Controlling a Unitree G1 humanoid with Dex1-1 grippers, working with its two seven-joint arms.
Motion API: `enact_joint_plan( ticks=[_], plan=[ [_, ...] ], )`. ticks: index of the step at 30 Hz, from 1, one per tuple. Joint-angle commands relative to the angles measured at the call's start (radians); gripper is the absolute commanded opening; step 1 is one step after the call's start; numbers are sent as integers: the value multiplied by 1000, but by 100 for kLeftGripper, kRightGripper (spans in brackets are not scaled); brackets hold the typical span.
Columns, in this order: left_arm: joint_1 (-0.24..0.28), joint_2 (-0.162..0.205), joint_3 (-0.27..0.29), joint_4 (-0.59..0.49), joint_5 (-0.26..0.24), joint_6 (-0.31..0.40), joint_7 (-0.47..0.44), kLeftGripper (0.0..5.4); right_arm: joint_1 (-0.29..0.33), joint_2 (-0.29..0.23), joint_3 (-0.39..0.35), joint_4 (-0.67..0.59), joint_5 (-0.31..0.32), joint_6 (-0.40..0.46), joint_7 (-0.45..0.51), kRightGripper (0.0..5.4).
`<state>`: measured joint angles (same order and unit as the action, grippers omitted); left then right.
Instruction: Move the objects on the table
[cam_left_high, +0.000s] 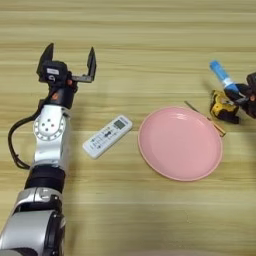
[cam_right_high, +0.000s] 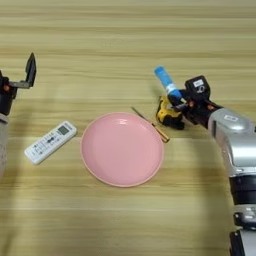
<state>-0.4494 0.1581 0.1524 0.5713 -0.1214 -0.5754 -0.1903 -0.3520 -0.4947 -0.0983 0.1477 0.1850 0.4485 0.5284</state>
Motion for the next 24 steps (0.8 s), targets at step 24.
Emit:
enact_joint_plan(
  ticks=[24],
  plan=[
    [-17, 9, -5, 28, 12, -26, -6, 540, 171, 4, -118, 89, 16, -45, -42, 143]
  ],
)
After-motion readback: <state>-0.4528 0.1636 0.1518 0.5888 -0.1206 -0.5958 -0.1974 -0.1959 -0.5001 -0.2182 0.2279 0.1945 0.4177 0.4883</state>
